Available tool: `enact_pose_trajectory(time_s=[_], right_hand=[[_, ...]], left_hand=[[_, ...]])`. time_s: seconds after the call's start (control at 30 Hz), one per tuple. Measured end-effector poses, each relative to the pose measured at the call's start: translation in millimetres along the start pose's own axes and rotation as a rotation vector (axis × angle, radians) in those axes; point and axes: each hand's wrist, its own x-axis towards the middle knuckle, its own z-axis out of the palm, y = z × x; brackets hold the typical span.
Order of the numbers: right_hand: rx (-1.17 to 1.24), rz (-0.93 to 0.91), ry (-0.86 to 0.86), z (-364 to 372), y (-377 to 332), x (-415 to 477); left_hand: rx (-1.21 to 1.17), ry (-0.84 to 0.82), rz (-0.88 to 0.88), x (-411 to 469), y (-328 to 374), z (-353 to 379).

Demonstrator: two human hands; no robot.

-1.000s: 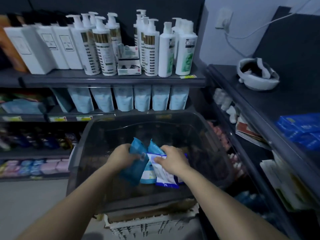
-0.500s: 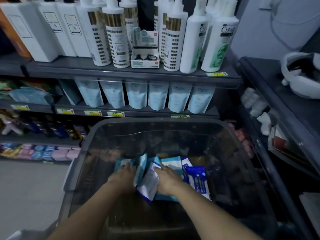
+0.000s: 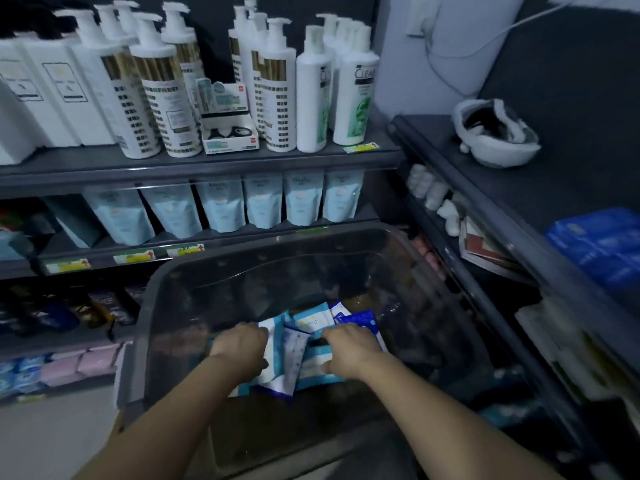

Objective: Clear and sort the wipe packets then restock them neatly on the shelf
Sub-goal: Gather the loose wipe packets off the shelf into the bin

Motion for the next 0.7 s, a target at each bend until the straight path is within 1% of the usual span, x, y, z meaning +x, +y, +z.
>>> enact_pose_trajectory(time_s=[0.17,0.27,0.37,0.5,0.7], right_hand=[[0.052,0.151,0.278,-20.6,28.7,-57.5],[0.097,0.224,0.462,-31.7,48.4,-100.8],[0.129,0.331,0.589,-36.7,72.2,-151.0],[0.139,0.491,0.692,-34.5,104.1,-216.2],[0.155,0.687,0.769,-8.4,154.8,-323.7]], left_hand=[[0.013,0.203,0.159,-10.4,28.7,-39.9],[0.012,0.316,0.272,-18.3,60.8,-64.7],[0.011,0.418,0.398,-31.8,104.9,-86.9],[0.038,0.552,0.562,-54.8,167.9,-113.0],[0.053,0.624,0.781,-107.5,276.7,-133.4]])
